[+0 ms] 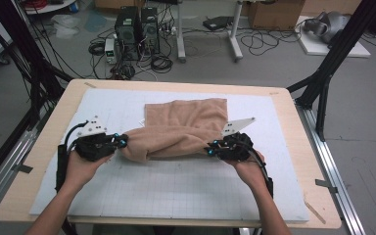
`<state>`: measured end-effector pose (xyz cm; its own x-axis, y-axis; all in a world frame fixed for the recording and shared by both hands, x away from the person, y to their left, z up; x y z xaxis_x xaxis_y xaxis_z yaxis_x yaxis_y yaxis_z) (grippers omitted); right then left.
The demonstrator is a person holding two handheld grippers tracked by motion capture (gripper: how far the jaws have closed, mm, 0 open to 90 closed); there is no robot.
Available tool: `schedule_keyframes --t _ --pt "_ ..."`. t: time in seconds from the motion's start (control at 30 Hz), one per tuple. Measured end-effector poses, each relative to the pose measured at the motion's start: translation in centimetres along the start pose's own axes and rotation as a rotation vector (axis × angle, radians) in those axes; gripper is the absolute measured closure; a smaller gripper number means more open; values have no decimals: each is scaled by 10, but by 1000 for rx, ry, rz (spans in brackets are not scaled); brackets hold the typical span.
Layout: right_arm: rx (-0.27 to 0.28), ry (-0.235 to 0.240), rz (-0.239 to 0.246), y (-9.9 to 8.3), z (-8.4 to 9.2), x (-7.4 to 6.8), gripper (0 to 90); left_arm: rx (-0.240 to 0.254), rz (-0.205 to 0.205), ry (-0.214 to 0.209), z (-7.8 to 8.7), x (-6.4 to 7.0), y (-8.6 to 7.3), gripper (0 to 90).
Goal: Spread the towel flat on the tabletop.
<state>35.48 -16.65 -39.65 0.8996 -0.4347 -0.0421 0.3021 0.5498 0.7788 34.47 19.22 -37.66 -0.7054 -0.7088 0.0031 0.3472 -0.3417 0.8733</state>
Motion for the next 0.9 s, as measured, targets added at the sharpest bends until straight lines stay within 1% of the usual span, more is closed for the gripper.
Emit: schedule_keyframes --t 0.1,0.2,0.27,0.33,0.4,0.43,0.5,0.6,0.63,0.67,0.73,0.8,0.83,0.87,0.9 --pt "13 -5 8 5 16 0 804 19 -8 11 9 -2 10 854" --pt "42 -12 6 10 33 3 806 32 -14 8 14 -2 19 855" --pt "48 -23 17 13 42 5 810 29 -30 15 14 -2 22 855" --pt "42 -35 15 14 45 7 811 6 -39 26 7 -4 22 854" --pt "12 -32 -4 12 38 12 811 -60 -63 47 -7 -7 16 854" --pt "-7 -34 -13 10 33 16 811 -84 -56 48 -16 -10 12 853" --pt "-33 -33 -35 5 19 23 810 -125 -34 46 -34 -16 1 852" --pt "-75 -25 -100 -8 -3 39 810 -192 23 39 -59 -29 -16 850" --pt "-93 -20 -133 -13 -10 44 809 -212 36 37 -66 -32 -21 849" --pt "-103 -22 -147 -18 -17 49 809 -222 40 43 -73 -34 -24 847" --pt "-114 -18 -183 -25 -30 56 809 -230 48 43 -84 -37 -28 845" --pt "-133 -17 -205 -30 -40 61 807 -241 51 40 -90 -37 -30 833" --pt "-137 -17 -216 -32 -44 62 803 -243 54 39 -90 -38 -30 815" --pt "-134 -16 -217 -32 -45 63 796 -235 60 40 -89 -39 -29 792" --pt "-124 -18 -208 -31 -45 63 788 -229 67 41 -86 -40 -28 759"
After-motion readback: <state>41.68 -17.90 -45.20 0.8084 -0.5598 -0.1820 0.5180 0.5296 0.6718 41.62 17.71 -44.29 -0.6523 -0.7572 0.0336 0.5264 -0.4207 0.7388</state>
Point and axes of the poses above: each handheld gripper's, and its own axes: z roughly backward along the jaws, y roughly out of its top, x roughly to its right, the point moved 5 cm from there along -z, roughly forward along the jaws
